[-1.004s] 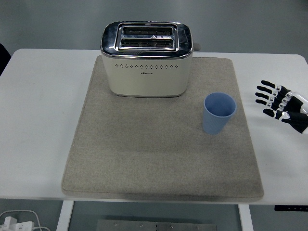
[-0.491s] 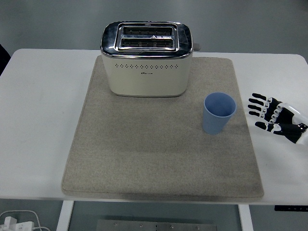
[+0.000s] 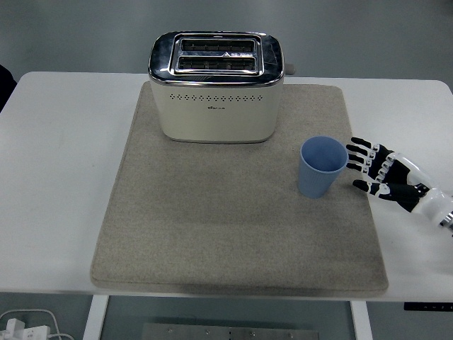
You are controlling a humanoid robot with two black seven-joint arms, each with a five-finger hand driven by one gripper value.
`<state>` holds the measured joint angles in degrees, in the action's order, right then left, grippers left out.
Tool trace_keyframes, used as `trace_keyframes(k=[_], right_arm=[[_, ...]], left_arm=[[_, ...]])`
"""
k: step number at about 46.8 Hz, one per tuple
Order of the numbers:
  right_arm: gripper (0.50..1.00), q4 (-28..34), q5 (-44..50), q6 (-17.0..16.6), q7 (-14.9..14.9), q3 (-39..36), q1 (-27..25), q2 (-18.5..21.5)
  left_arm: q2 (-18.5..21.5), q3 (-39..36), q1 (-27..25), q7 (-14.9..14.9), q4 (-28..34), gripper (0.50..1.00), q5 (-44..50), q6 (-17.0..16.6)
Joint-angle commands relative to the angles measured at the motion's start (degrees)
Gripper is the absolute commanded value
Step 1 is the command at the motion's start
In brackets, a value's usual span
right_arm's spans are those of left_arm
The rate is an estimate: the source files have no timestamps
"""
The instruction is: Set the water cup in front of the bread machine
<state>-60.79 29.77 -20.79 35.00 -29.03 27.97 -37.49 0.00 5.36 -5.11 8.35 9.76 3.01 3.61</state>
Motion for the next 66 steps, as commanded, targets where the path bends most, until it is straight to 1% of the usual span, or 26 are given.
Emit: trace_keyframes(k=[1,7,12,18,26,46,66], right_arm=[[0.928,-0.73,0.02,0.74,0.00,-0.07,-0.02,0.23],[0.928,-1.17,0.02,1.62,0.00,-0.15,0.07,1.19],[0.928,-1.17,0.02,1.71,0.00,-0.15,0.24,1.46],[0.928,-1.17,0.20,1.80,0.00,-0.15,0.24,2.69],[0.928,-1.17,0.20,2.77,0.00,-0.15,0.07,4.18],[0.928,-1.17,0.11,2.77,0.00,-0.15,-0.20,5.33],[0.928,-1.17,0.11,2.94,0.00,-0.15,-0.20,7.70]], left_arm=[[0.00,0.00,0.01,0.00,0.00,1.000,-0.02,0.00],[0.00,0.00,0.01,0.00,0.00,1.000,-0.11,0.00],[0.00,0.00,0.01,0.00,0.00,1.000,-0.11,0.00],[0.00,0.00,0.01,0.00,0.00,1.000,-0.11,0.00],[0.00,0.00,0.01,0.00,0.00,1.000,-0.11,0.00],[0.00,0.00,0.01,0.00,0.00,1.000,-0.19,0.00],[0.00,0.00,0.01,0.00,0.00,1.000,-0.28,0.00]])
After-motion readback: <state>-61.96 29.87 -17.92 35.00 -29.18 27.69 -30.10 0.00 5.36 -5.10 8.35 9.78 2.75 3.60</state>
